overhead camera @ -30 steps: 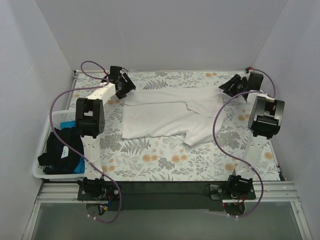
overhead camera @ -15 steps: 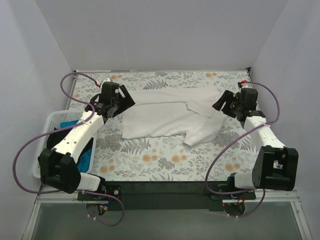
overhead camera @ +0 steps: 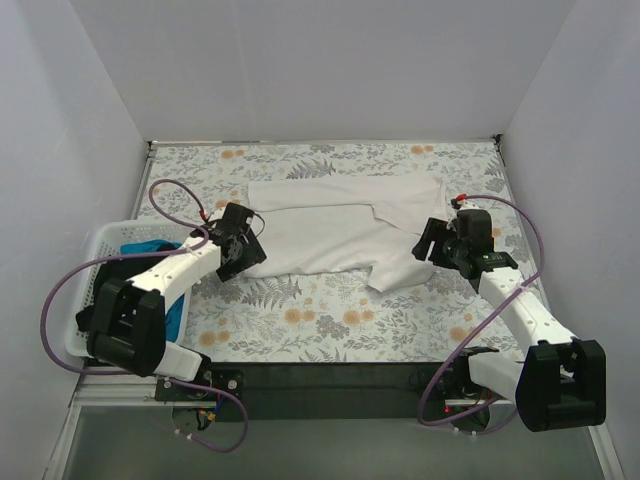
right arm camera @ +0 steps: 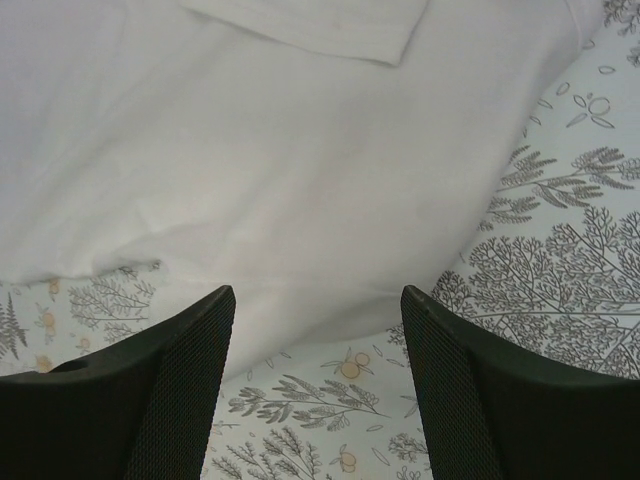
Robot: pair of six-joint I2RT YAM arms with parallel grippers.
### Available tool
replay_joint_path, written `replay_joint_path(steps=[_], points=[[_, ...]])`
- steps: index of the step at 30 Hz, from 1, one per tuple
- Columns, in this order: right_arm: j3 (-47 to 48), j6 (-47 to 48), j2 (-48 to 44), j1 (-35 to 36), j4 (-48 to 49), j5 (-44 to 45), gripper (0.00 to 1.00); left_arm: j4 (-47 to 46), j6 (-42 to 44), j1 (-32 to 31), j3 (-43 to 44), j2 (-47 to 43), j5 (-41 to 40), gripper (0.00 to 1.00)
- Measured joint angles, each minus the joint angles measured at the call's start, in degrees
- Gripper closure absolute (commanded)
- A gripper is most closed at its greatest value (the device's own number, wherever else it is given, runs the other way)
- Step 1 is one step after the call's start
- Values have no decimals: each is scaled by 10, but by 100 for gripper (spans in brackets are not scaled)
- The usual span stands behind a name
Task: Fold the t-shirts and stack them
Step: Fold the tshirt
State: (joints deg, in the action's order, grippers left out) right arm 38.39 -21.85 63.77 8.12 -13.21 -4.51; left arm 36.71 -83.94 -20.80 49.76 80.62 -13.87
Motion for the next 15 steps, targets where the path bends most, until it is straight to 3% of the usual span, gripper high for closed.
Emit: replay_joint_path(steps=[10, 13, 14, 15], points=[[-27, 17, -7, 0, -9, 31, 27, -12, -12, -7, 8, 76, -20, 44], [-28, 22, -6, 0, -8, 38, 29, -15, -19, -8, 7, 81, -27, 65], [-28, 23, -6, 0, -8, 39, 29, -17, -21, -8, 6, 82, -29, 65], [-29, 23, -4, -1, -8, 40, 30, -20, -19, -8, 4, 82, -31, 72]])
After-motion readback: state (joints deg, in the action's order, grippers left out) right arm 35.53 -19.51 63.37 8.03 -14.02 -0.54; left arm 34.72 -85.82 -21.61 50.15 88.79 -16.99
